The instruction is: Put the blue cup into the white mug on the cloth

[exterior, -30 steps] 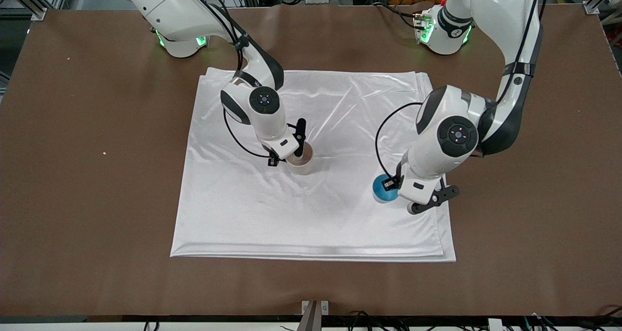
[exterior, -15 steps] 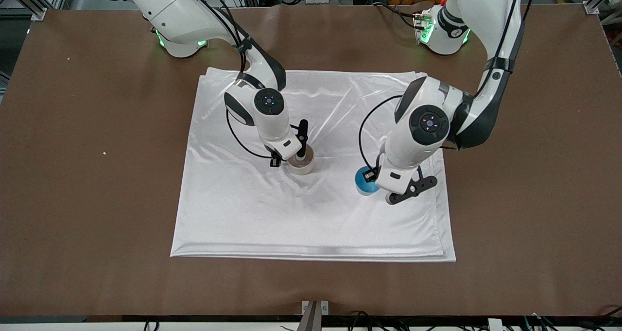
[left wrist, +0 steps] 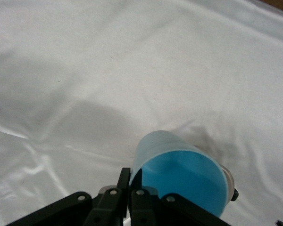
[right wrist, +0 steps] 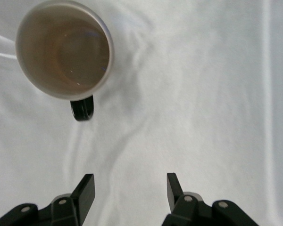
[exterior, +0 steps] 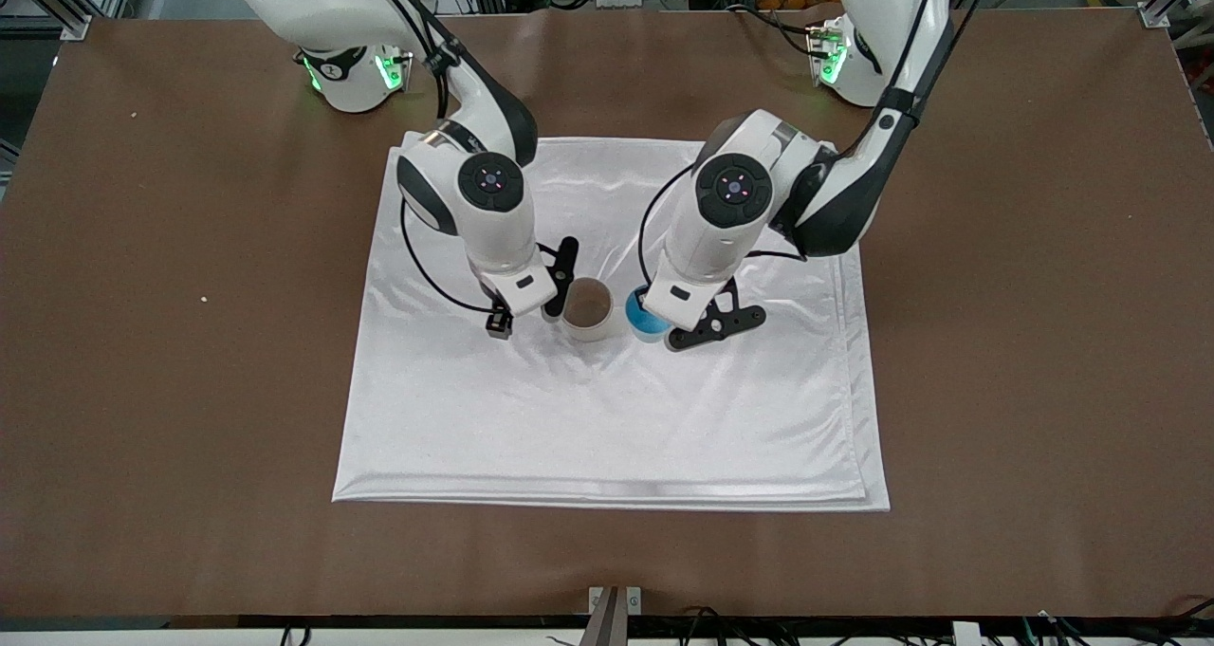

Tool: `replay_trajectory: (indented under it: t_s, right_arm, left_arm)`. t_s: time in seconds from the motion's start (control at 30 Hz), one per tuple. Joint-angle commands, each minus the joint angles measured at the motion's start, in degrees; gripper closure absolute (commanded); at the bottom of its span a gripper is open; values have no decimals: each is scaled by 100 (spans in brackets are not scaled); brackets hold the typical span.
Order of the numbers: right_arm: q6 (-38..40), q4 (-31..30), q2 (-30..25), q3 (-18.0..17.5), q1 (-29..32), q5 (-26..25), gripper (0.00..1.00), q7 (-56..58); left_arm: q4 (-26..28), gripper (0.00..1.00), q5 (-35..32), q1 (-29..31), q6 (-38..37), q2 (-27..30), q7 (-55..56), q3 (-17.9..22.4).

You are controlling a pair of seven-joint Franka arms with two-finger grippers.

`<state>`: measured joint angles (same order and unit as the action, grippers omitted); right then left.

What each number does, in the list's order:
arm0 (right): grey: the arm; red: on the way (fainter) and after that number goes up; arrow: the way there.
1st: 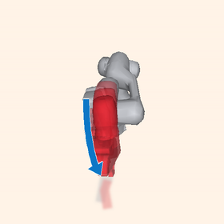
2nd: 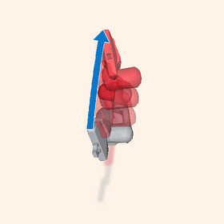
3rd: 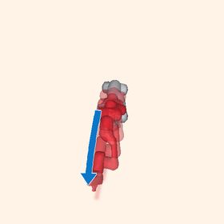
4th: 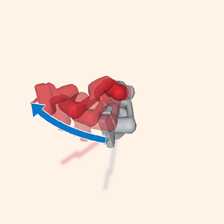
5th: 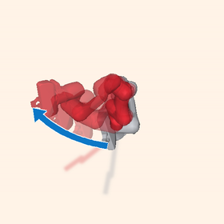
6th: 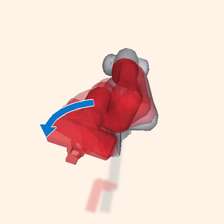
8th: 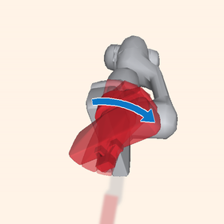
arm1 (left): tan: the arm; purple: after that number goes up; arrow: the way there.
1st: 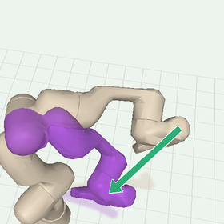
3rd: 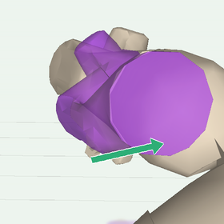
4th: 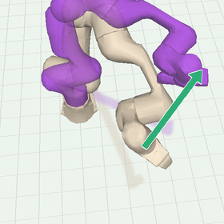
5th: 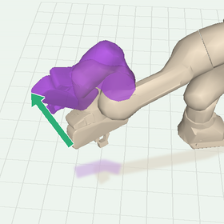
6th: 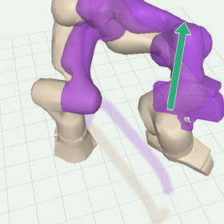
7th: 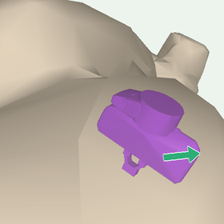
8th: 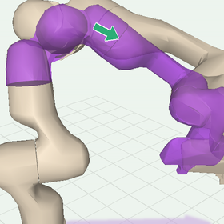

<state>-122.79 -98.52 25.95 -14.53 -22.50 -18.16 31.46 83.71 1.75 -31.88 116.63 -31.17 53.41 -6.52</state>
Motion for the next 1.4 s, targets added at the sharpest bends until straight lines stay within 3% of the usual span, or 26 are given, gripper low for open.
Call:
replay_trajectory:
  t_s: [0.0,0.37,0.67,0.97,1.37]
  right_arm:
    - [405,-220,-757,-59,254,49,29,-158]
    - [1371,-229,-1944,-50,641,111,28,-131]
    - [1881,-255,-2621,-24,1028,462,29,-114]
    - [2277,-264,-2964,-24,1353,489,29,-114]
    - [2954,-273,-3386,46,2012,919,29,-149]
  left_arm:
    - [-153,100,106,-134,70,-153,12,37]
    - [-153,100,71,-556,606,-416,38,72]
    - [-153,100,80,-714,905,-416,153,72]
    - [-153,100,80,-741,976,-513,214,72]
    - [-153,100,71,-907,1178,-750,390,81]
